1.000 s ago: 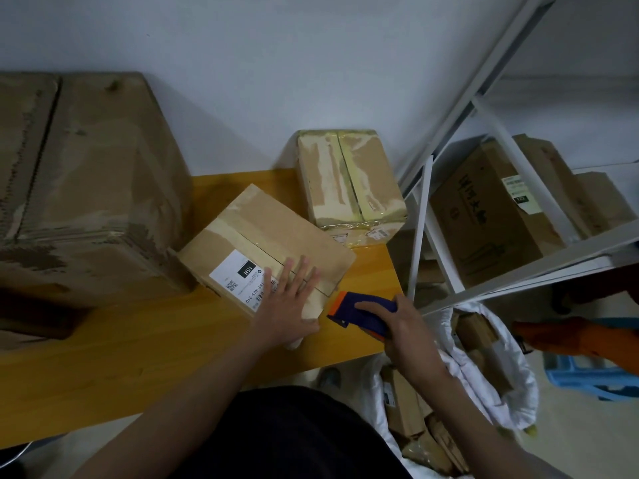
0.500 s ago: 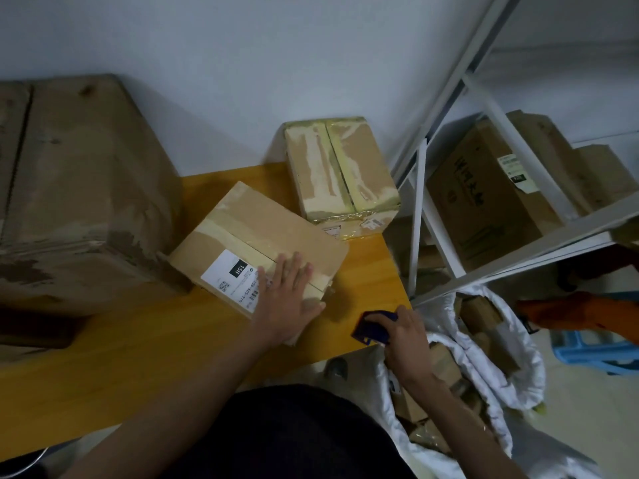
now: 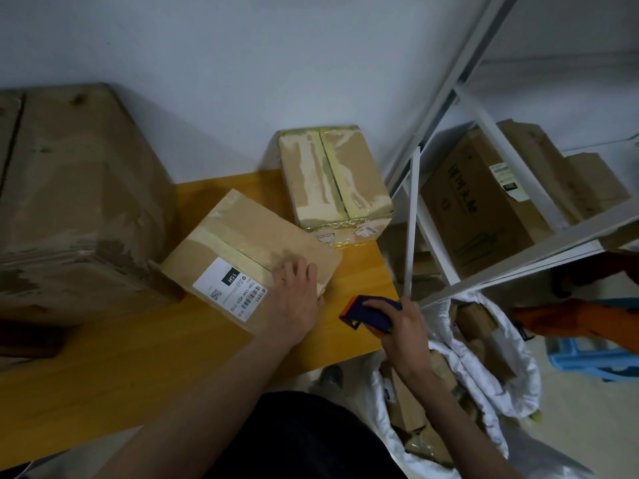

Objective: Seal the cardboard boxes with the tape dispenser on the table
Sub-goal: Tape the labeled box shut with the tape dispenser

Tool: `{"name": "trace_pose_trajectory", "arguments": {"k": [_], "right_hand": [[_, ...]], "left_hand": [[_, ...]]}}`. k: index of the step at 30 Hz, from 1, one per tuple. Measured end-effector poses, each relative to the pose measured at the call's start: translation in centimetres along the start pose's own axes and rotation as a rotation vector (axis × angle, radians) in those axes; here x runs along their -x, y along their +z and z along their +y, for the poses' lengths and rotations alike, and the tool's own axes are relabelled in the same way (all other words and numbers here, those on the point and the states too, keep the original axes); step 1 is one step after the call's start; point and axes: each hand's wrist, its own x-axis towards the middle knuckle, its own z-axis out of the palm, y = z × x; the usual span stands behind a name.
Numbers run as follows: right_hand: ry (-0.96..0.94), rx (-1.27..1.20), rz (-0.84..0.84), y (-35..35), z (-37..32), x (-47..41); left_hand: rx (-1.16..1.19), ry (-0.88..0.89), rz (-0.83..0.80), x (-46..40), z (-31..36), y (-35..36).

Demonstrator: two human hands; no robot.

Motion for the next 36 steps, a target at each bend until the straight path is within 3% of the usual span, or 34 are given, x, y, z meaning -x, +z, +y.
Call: {"name": "trace_pose_trajectory", "arguments": {"k": [6, 11, 17, 23, 31, 36], "right_hand": [[0.03, -0.203, 0.081, -1.2, -0.9, -0.6], [0.034, -0.333, 0.131, -2.2, -1.8, -0.8], [0.044, -0.565, 0.078, -3.3, -4.1, -1.7], [0.02, -0.684, 0.013, -2.0, -6.3, -3.7], [0.007, -0.778, -0.058, 2.1, -10.7, -6.1], [0.016, -0.779, -0.101, 3.6, -13.0, -5.3]], "left_hand": [[0.196, -0.034, 0.014, 1.2, -1.2, 2.9], [0.16, -0.017, 0.029, 1.4, -1.4, 2.9], [0.093, 0.033, 0.03, 1.8, -2.4, 3.4], [0.03, 0.233, -0.056, 3.8, -5.9, 3.8], [0.052, 0.467, 0.019, 6.5, -11.7, 3.8], [0.253, 0.227, -0.018, 6.9, -12.1, 3.6]]}}
